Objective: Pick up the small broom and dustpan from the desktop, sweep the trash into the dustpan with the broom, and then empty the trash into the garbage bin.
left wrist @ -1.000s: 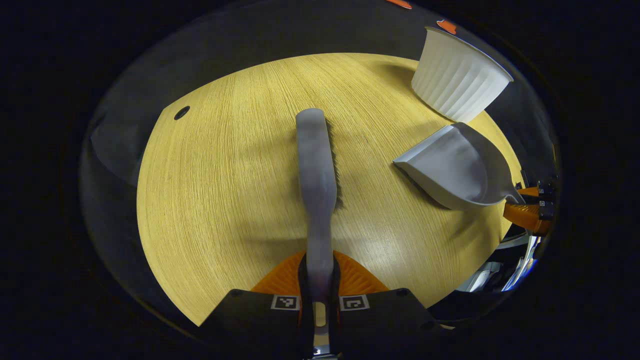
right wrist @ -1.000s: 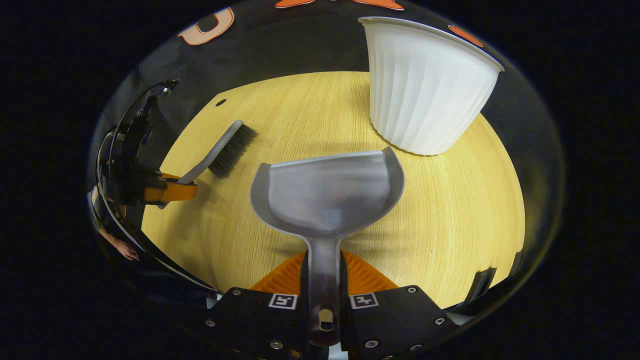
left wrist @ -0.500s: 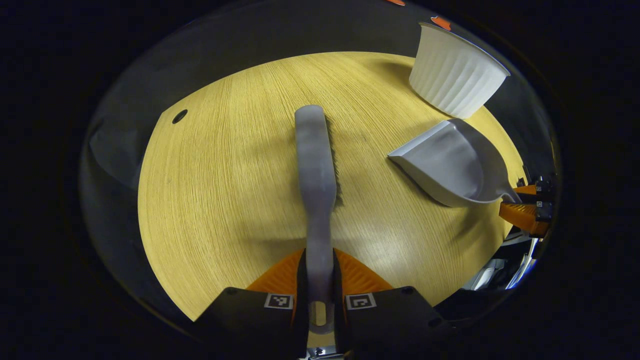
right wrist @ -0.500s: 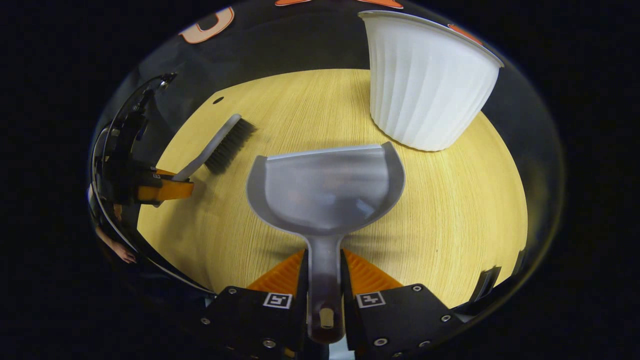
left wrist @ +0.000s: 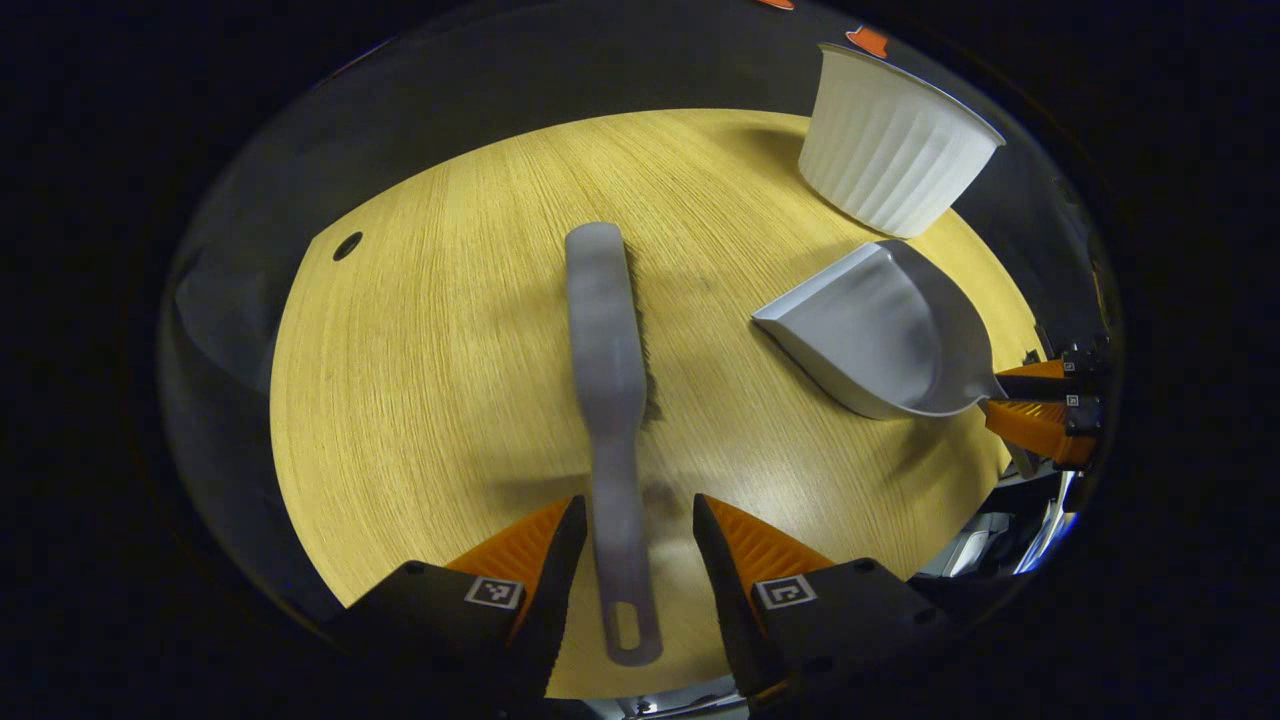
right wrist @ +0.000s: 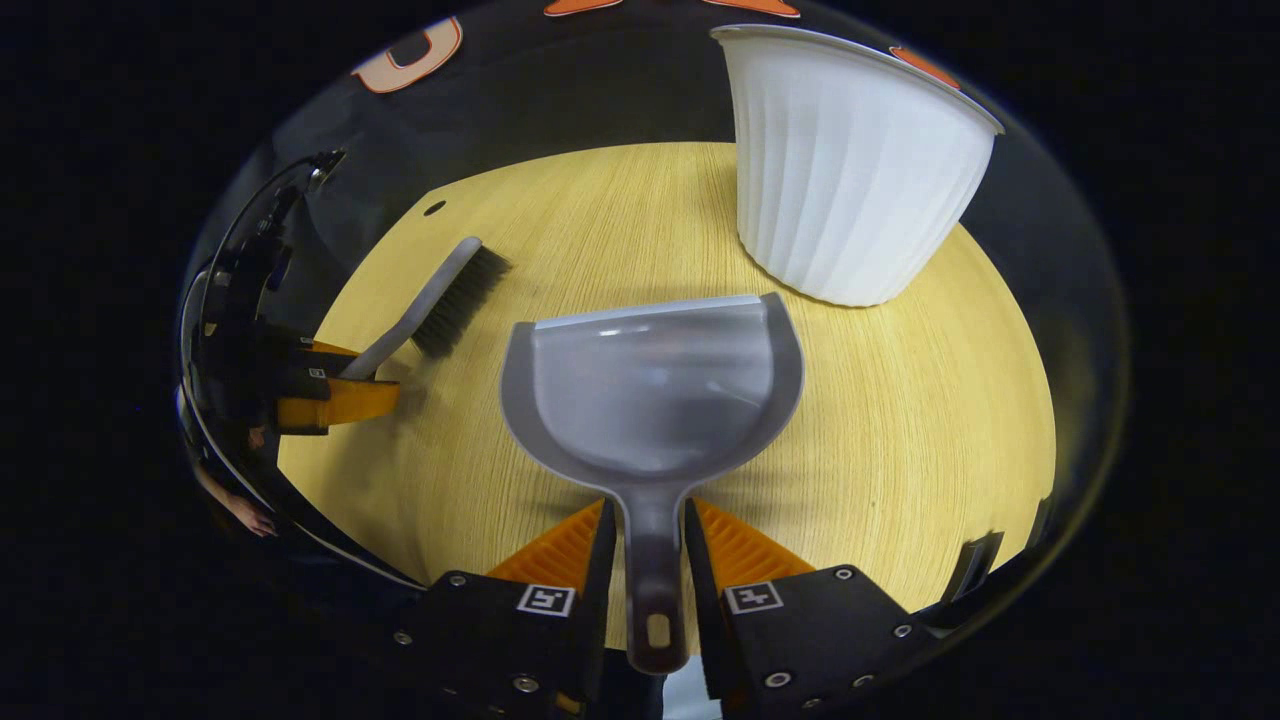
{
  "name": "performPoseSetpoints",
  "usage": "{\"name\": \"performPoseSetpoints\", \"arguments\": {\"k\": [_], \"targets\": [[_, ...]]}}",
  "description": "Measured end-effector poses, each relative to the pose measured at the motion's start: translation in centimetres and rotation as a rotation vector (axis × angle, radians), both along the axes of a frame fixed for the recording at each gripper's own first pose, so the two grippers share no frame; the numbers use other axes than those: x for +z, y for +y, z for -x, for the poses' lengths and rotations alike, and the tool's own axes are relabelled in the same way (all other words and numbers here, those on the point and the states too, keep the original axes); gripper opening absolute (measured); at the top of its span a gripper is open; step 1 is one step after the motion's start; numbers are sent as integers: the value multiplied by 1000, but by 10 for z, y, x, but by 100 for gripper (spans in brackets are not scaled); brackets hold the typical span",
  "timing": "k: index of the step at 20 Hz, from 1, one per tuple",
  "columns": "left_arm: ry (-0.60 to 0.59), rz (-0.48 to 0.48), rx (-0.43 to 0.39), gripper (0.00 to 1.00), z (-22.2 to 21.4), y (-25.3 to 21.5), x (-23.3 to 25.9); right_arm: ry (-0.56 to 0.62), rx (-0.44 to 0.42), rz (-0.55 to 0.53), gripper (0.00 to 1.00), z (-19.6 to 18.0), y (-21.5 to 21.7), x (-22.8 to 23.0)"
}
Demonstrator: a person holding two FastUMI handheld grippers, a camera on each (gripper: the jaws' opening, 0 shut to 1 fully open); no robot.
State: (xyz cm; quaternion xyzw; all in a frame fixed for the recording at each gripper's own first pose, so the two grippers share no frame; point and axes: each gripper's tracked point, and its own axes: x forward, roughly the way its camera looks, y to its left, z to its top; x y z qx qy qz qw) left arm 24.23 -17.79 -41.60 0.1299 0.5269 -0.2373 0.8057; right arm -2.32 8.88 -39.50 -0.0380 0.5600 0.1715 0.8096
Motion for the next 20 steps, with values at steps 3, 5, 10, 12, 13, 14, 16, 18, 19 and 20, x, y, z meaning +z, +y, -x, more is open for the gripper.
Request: {"name": "performPoseSetpoints", "arguments": {"k": [3, 5, 10, 12, 13, 14, 16, 18, 19, 20], "targets": [[-35, 8, 1, 69, -4, -1, 11, -27, -10, -3, 41, -3, -2, 12], [-70, 16, 15, 69, -11, 1, 22, -52, -17, -7, 41, -7, -4, 21], [-200, 48, 39, 71, -29, 7, 71, -137, -76, -53, 41, -22, -9, 57], [-272, 88, 58, 71, -37, 6, 100, -195, -109, -83, 41, -33, -11, 76], [-313, 115, 67, 71, -38, 1, 108, -229, -122, -95, 41, -39, -11, 87], [-354, 140, 78, 71, -42, -1, 129, -267, -134, -107, 41, -45, -11, 98], [-453, 191, 101, 71, -53, -6, 175, -353, -160, -131, 42, -57, -14, 123], [-557, 247, 126, 71, -55, -8, 227, -451, -188, -151, 42, -72, -18, 148], [-604, 280, 138, 70, -54, -9, 245, -504, -202, -159, 42, -77, -24, 162], [-651, 307, 146, 70, -53, -10, 270, -554, -218, -162, 42, -82, -30, 175]]}}
